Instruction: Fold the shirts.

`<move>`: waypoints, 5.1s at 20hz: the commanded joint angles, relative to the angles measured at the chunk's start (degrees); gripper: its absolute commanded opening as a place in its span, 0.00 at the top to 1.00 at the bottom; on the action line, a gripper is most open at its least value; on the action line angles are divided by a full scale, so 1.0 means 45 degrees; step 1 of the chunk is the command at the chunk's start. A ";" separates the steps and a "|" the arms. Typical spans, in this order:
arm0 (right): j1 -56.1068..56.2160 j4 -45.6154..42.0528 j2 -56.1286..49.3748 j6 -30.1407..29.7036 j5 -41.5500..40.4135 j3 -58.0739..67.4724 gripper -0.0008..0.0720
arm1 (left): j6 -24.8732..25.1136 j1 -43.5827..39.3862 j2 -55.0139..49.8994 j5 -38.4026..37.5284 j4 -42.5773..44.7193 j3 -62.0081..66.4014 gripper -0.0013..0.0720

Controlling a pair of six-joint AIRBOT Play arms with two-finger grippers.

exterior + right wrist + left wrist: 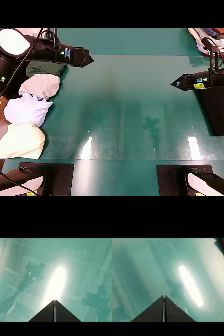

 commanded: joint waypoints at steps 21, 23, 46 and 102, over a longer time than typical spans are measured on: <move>0.0034 0.0049 0.0005 0.0005 0.0083 0.0015 0.96 | 0.0282 0.0049 -0.0102 0.2380 0.2220 -0.0005 0.35; 0.0034 0.0117 0.0005 0.0010 0.0097 0.0015 0.96 | -0.0384 0.0408 -0.0413 0.2943 0.4342 -0.0005 0.07; 0.0034 0.0107 0.0005 0.0010 0.0301 0.0005 0.96 | -0.1982 0.4867 -0.7446 0.3050 0.7130 0.2331 0.95; 0.0019 0.0287 0.0005 0.0005 0.2307 0.2487 0.96 | 0.0432 0.4464 -0.1933 -0.0257 -0.0452 -0.6649 0.95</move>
